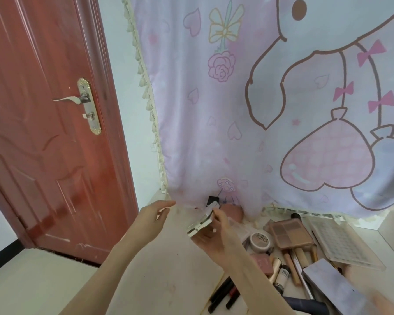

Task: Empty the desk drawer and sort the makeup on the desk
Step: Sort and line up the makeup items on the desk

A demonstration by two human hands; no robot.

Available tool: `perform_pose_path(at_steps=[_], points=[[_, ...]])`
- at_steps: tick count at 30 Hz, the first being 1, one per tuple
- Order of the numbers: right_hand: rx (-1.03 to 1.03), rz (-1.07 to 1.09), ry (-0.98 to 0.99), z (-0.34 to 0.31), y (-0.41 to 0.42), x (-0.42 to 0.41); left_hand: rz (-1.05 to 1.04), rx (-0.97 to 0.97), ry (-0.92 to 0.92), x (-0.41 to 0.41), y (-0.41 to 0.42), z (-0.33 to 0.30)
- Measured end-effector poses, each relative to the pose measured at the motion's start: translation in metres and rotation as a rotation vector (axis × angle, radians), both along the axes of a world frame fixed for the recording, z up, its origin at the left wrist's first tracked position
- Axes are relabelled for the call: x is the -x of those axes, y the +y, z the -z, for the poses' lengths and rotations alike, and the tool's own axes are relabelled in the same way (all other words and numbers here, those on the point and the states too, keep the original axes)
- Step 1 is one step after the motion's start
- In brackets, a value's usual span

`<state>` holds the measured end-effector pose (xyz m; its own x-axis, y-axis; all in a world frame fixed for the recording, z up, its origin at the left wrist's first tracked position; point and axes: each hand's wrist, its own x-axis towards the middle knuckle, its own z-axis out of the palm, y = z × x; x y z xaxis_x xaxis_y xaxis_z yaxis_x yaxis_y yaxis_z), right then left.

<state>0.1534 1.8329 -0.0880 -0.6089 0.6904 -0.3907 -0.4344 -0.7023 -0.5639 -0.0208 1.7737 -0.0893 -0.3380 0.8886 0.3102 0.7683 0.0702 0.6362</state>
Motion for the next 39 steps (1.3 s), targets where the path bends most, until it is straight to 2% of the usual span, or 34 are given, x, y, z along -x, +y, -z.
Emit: perform_pose_path(at_steps=[2,6,9,11,13,17,21,26,31,33,36,39], points=[[0.029,0.072,0.032,0.0,0.015,-0.001,-0.003,0.05,0.203,0.007,0.022,0.026],[0.099,0.118,0.116,0.004,0.037,0.014,0.158,-0.002,0.439,0.009,0.067,0.055],[0.148,0.103,0.138,0.011,0.05,0.04,0.178,0.108,0.65,0.022,0.089,0.063],[0.152,0.108,0.081,0.017,0.059,0.057,0.187,0.153,0.682,0.034,0.094,0.061],[0.122,0.109,0.031,0.021,0.067,0.069,0.146,0.207,0.659,0.048,0.097,0.061],[0.05,0.128,-0.041,0.027,0.071,0.076,0.129,0.173,0.53,0.071,0.104,0.07],[0.042,0.143,-0.037,0.035,0.076,0.075,0.131,0.277,0.459,0.088,0.11,0.076],[0.057,0.174,-0.05,0.033,0.076,0.078,0.142,0.254,0.373,0.091,0.109,0.08],[0.061,0.139,-0.046,0.036,0.071,0.08,0.07,0.095,-0.012,0.078,0.087,0.057],[0.056,0.096,-0.028,0.035,0.067,0.084,0.114,0.065,-0.128,0.066,0.073,0.04],[0.054,0.028,0.009,0.033,0.061,0.091,0.265,0.167,-0.145,0.051,0.057,0.019],[0.044,-0.027,0.057,0.034,0.055,0.098,0.302,0.19,-0.098,0.052,0.052,0.011]])
